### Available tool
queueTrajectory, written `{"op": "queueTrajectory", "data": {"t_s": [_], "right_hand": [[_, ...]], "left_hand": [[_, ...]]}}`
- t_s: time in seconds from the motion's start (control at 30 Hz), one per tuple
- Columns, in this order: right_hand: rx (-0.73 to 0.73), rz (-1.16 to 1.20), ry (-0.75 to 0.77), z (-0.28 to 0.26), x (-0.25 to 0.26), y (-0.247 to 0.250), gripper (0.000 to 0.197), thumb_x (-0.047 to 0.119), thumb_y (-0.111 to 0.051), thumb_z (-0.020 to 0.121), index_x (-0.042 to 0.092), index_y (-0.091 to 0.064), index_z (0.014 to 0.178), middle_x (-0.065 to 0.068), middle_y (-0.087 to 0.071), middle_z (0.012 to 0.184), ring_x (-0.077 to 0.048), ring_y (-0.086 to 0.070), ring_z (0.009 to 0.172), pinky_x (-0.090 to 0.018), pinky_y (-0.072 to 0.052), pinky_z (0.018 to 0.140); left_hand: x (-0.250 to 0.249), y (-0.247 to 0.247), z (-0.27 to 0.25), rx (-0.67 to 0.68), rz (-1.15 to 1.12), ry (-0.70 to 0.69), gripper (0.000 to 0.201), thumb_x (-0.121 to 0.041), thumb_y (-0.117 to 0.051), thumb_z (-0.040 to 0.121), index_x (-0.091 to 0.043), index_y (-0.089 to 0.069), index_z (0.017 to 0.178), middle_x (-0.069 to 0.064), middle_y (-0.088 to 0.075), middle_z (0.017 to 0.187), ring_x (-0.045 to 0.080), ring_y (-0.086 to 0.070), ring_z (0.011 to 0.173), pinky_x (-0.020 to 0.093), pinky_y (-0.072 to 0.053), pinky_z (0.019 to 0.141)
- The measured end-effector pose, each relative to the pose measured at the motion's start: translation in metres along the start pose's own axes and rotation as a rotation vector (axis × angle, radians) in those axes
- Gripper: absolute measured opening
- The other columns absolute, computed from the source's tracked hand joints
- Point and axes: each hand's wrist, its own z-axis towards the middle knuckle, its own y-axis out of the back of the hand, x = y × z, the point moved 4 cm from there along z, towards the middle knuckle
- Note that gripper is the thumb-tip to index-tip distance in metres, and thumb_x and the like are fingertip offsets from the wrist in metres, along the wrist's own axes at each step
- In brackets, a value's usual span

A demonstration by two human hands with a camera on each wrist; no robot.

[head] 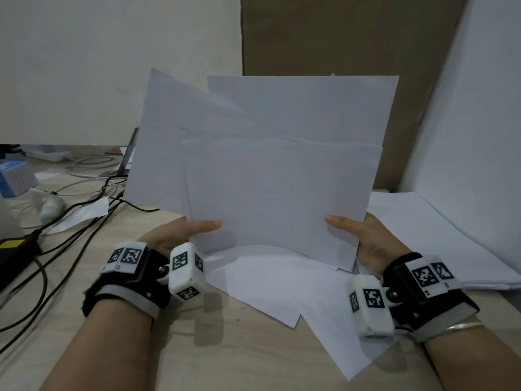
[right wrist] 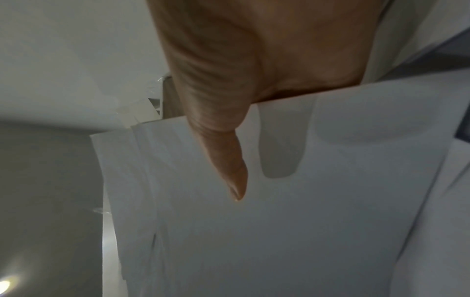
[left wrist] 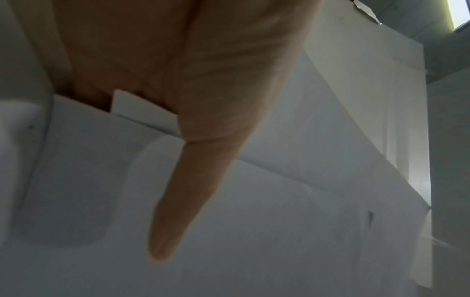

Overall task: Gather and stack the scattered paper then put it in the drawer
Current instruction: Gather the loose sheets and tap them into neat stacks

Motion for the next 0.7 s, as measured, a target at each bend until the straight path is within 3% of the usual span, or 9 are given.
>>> {"op": "queueTrajectory", "data": {"t_s": [0.03,0.1,0.17,0.23,0.33,0.4,0.47,0.57,0.7], "right_hand": [[-0.013,0.002,-0.018,0.000,-0.001,0.000,0.066,0.031,-0.091,0.050,0.017,-0.067,0.109,-0.007,-0.072,0.106,-0.028,-0.066,0.102,-0.041,-0.050,0.088],[-0.039,0.012,-0.036,0.000,-0.004,0.000,0.065,0.034,-0.089,0.052,0.016,-0.067,0.111,-0.008,-0.072,0.107,-0.030,-0.066,0.103,-0.044,-0.050,0.092],[-0.074,0.013,-0.030,0.000,-0.006,0.000,0.073,0.040,-0.090,0.050,0.014,-0.066,0.114,-0.010,-0.071,0.110,-0.030,-0.067,0.103,-0.047,-0.051,0.093],[-0.127,0.005,-0.006,0.000,-0.004,0.001,0.043,0.028,-0.080,0.073,0.011,-0.066,0.110,-0.013,-0.071,0.109,-0.031,-0.068,0.101,-0.048,-0.051,0.092],[-0.222,-0.077,-0.008,0.001,-0.004,0.007,0.014,0.012,-0.066,0.088,0.011,-0.066,0.102,-0.012,-0.071,0.105,-0.031,-0.067,0.099,-0.048,-0.052,0.092],[-0.227,-0.114,-0.028,0.000,-0.005,0.008,0.011,0.013,-0.065,0.088,0.012,-0.066,0.099,-0.012,-0.071,0.105,-0.031,-0.067,0.098,-0.049,-0.051,0.091],[-0.212,-0.114,-0.063,-0.001,-0.007,0.008,0.009,0.013,-0.065,0.089,0.012,-0.066,0.097,-0.012,-0.071,0.104,-0.030,-0.067,0.094,-0.047,-0.053,0.086],[-0.178,-0.121,-0.087,-0.002,-0.009,0.006,0.007,0.012,-0.065,0.089,0.013,-0.066,0.096,-0.007,-0.071,0.097,-0.024,-0.067,0.088,-0.036,-0.054,0.073],[-0.200,-0.129,-0.135,0.001,-0.018,0.008,0.019,0.012,-0.064,0.089,0.009,-0.065,0.108,-0.009,-0.070,0.103,-0.028,-0.066,0.095,-0.040,-0.052,0.083]], "left_hand": [[0.001,-0.002,-0.001,0.050,0.045,0.002,0.087,-0.042,-0.091,0.050,-0.012,-0.061,0.125,0.012,-0.070,0.115,0.030,-0.068,0.101,0.040,-0.054,0.088],[-0.004,-0.003,0.001,0.045,0.068,-0.082,0.093,-0.044,-0.093,0.044,-0.013,-0.060,0.126,0.009,-0.070,0.114,0.027,-0.069,0.100,0.037,-0.055,0.083],[-0.009,-0.006,0.002,-0.052,-0.012,-0.162,0.069,-0.039,-0.081,0.068,-0.007,-0.059,0.125,0.008,-0.074,0.099,0.020,-0.073,0.080,0.027,-0.056,0.061],[-0.014,-0.006,0.001,-0.156,-0.078,-0.210,0.051,-0.034,-0.062,0.088,0.000,-0.056,0.126,0.007,-0.072,0.089,0.015,-0.072,0.065,0.021,-0.053,0.050],[-0.019,-0.005,0.005,-0.174,-0.191,-0.256,0.046,-0.042,-0.047,0.096,-0.006,-0.059,0.121,0.006,-0.074,0.090,0.014,-0.073,0.068,0.022,-0.054,0.049],[-0.021,0.000,0.005,-0.223,-0.292,-0.259,0.040,-0.046,-0.036,0.099,-0.015,-0.060,0.108,-0.003,-0.074,0.072,0.014,-0.071,0.064,0.020,-0.052,0.045],[-0.020,0.010,0.004,-0.313,-0.346,-0.272,0.037,-0.049,-0.035,0.099,-0.022,-0.060,0.097,-0.007,-0.072,0.067,0.016,-0.067,0.070,0.024,-0.055,0.052],[-0.011,0.027,0.011,-0.422,-0.357,-0.287,0.032,-0.048,-0.051,0.093,-0.019,-0.064,0.099,0.006,-0.070,0.112,0.025,-0.066,0.095,0.048,-0.052,0.089],[-0.008,0.028,0.009,-0.516,-0.584,-0.341,0.024,-0.030,-0.043,0.101,-0.012,-0.056,0.112,0.011,-0.066,0.106,0.024,-0.064,0.086,0.040,-0.054,0.077]]}}
